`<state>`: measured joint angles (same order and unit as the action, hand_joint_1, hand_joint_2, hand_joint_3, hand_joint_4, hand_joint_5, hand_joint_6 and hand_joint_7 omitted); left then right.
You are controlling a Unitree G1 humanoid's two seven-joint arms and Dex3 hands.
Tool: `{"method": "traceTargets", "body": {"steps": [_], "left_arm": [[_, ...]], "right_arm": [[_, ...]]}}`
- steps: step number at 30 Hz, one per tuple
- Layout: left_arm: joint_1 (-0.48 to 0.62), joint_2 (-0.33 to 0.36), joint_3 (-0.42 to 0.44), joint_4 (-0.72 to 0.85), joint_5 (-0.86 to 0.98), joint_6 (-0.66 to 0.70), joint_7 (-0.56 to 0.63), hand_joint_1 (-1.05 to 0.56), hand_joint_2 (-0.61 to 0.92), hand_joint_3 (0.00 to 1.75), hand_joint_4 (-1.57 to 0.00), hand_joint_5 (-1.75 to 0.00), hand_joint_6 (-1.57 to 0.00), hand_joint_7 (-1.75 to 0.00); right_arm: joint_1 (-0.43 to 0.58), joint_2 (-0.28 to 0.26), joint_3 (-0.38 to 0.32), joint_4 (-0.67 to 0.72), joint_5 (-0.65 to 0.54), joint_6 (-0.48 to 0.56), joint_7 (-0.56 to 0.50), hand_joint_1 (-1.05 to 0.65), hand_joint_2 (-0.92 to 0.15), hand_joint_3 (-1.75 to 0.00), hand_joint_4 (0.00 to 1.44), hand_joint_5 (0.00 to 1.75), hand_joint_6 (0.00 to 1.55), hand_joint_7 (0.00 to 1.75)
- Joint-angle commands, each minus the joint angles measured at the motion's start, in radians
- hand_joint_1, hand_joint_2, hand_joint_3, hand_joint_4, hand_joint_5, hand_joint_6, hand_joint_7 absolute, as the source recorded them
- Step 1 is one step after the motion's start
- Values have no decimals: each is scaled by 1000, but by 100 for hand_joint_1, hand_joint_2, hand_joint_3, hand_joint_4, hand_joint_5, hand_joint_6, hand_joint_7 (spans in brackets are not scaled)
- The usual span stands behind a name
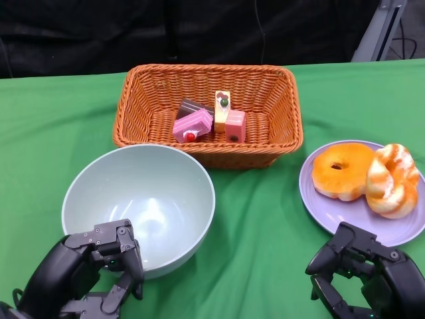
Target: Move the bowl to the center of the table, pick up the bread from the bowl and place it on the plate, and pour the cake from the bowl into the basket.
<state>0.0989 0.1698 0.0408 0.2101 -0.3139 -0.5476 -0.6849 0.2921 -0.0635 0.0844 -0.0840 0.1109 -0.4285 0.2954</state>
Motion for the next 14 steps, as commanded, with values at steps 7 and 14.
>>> {"method": "traceTargets", "body": {"steps": [7,14], "left_arm": [[4,18,0,8,12,-20,-4,7,51,127,-74,-174,-71,-152],[3,18,0,11,14,-25,-4,7,50,130,-74,-173,-71,-150]], "right_arm": [[2,-12,-10,9,15,-6,12,-23,-51,-99,71,169,65,143],[2,-12,-11,9,15,-6,12,-23,-51,-99,71,168,66,141]]}}
